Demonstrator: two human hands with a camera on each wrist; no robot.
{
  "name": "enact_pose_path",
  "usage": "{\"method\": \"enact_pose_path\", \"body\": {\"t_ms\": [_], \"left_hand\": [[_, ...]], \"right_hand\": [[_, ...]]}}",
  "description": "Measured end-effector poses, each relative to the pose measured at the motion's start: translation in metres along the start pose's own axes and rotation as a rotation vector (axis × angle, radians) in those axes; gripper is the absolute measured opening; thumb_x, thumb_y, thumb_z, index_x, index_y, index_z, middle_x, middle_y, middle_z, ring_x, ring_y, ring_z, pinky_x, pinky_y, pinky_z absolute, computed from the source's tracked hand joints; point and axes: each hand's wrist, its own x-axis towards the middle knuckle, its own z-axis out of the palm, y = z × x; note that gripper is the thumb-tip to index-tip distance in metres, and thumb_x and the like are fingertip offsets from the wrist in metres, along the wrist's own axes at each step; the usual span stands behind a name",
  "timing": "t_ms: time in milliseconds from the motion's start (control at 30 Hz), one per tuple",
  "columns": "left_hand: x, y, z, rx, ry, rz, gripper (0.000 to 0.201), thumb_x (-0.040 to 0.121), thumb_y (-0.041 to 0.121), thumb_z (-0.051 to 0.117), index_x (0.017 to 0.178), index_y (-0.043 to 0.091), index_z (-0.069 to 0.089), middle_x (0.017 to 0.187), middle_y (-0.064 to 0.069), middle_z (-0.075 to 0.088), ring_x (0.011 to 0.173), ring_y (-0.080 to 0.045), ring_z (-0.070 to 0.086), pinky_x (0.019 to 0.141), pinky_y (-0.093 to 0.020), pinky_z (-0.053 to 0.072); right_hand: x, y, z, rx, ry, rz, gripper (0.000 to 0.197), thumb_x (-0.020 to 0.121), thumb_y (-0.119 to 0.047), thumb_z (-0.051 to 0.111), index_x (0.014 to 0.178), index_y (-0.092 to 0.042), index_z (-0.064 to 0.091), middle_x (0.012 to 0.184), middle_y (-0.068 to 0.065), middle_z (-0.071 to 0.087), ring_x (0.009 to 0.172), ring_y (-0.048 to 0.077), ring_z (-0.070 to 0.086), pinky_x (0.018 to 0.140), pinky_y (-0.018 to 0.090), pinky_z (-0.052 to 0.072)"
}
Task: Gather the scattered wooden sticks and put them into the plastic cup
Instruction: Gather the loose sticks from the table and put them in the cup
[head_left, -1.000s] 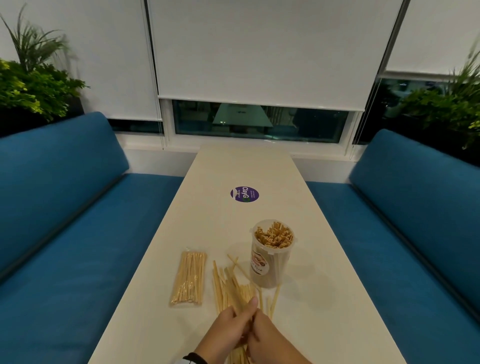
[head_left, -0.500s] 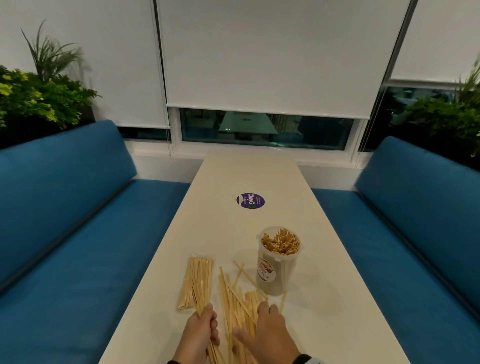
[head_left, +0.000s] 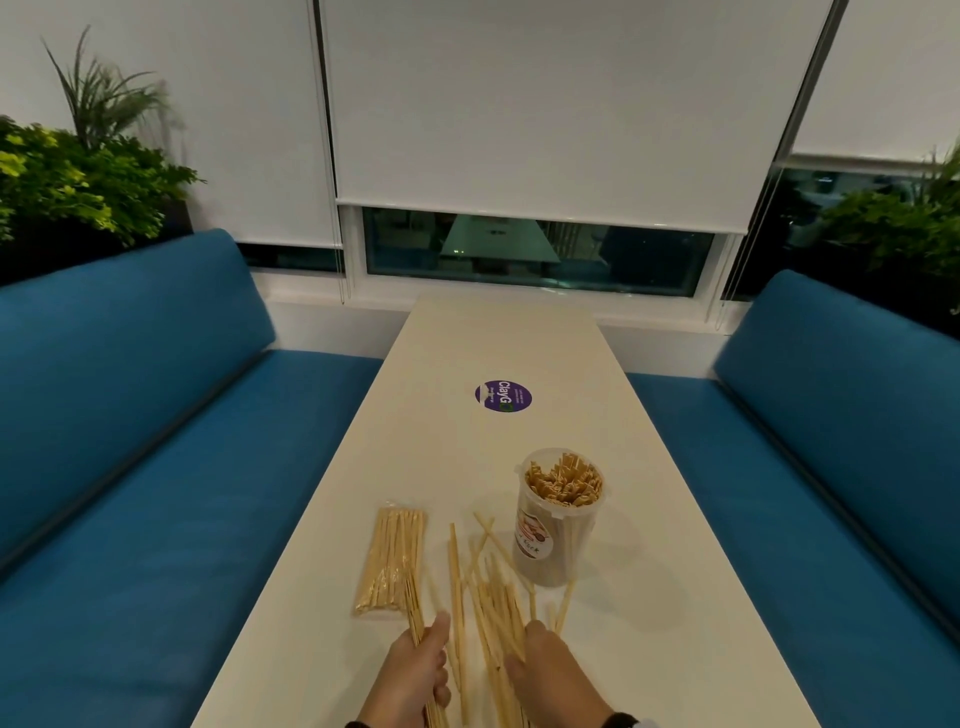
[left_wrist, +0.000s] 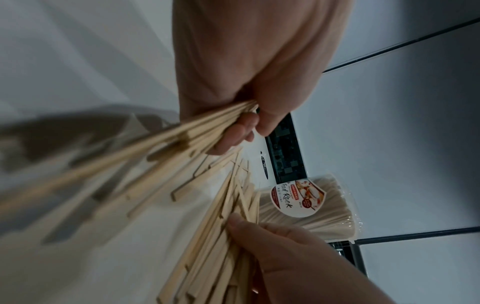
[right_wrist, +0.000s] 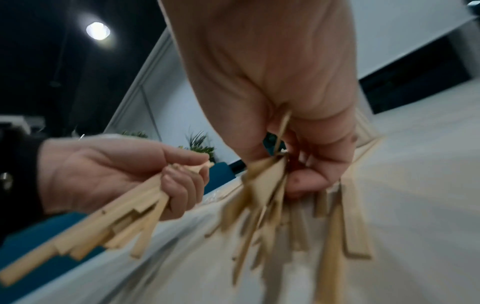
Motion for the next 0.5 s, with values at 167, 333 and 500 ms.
{"method": "enact_pose_path", "body": {"t_ms": [167, 333, 500], "left_hand": [[-0.007, 0.000, 0.011, 0.147, -0.042, 0.040, 0.039, 0.085, 0.047, 0.056, 0.089, 0.009, 0.057, 0.050, 0.001, 0.036, 0.045, -0.014, 0.035, 0.045, -0.024, 0.034], [-0.011, 0.002, 0.025, 0.139, -0.153, 0.026, 0.069, 0.059, 0.064, 0.062, 0.106, 0.013, 0.059, 0.083, -0.009, 0.071, 0.082, -0.026, 0.067, 0.076, -0.036, 0.054], [-0.015, 0.009, 0.032, 0.022, -0.196, 0.022, 0.038, 0.068, 0.043, 0.075, 0.092, 0.018, 0.059, 0.096, -0.006, 0.069, 0.093, -0.021, 0.065, 0.078, -0.031, 0.051]], "right_hand": [[-0.009, -0.005, -0.006, 0.147, -0.024, -0.107, 0.011, 0.100, -0.022, 0.032, 0.104, -0.013, 0.038, 0.101, 0.002, 0.046, 0.089, 0.012, 0.046, 0.078, 0.022, 0.037], [-0.019, -0.019, -0.006, 0.271, 0.002, -0.259, 0.017, 0.100, -0.021, 0.031, 0.110, -0.011, 0.041, 0.089, -0.009, 0.045, 0.081, 0.003, 0.047, 0.076, 0.019, 0.043], [-0.024, -0.024, 0.008, 0.052, 0.115, -0.276, 0.040, 0.099, -0.008, 0.022, 0.133, 0.006, 0.036, 0.123, 0.015, 0.050, 0.114, 0.023, 0.052, 0.092, 0.021, 0.039]]}}
